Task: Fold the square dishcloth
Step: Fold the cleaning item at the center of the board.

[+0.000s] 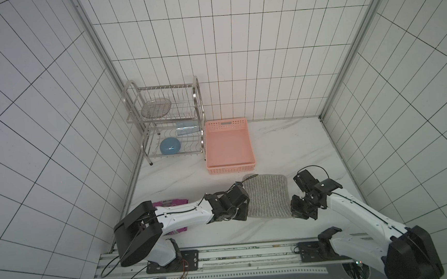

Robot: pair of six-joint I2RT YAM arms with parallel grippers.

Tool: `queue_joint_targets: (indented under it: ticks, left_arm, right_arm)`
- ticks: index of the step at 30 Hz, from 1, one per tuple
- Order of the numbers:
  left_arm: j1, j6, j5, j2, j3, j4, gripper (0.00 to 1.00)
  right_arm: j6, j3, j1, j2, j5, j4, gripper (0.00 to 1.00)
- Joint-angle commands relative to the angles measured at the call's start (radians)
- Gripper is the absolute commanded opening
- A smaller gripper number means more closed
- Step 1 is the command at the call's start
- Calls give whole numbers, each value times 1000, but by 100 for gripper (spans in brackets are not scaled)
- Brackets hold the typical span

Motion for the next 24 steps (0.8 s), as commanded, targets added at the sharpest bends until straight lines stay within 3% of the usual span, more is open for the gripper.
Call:
queue_joint_targets:
  ticks: [1,8,24]
  left_arm:
    - [0,-27,-30,-34,25,-43,0]
    - [23,-55,-1,-48,80,-52,0]
    - [241,-2,217,125,254,-33,0]
  right_arm:
    - [-47,57,8,-3,62,-75,3]
    - [-96,162,8,33,98,-99,0]
    - [-210,355,-62,318,187,-3,2]
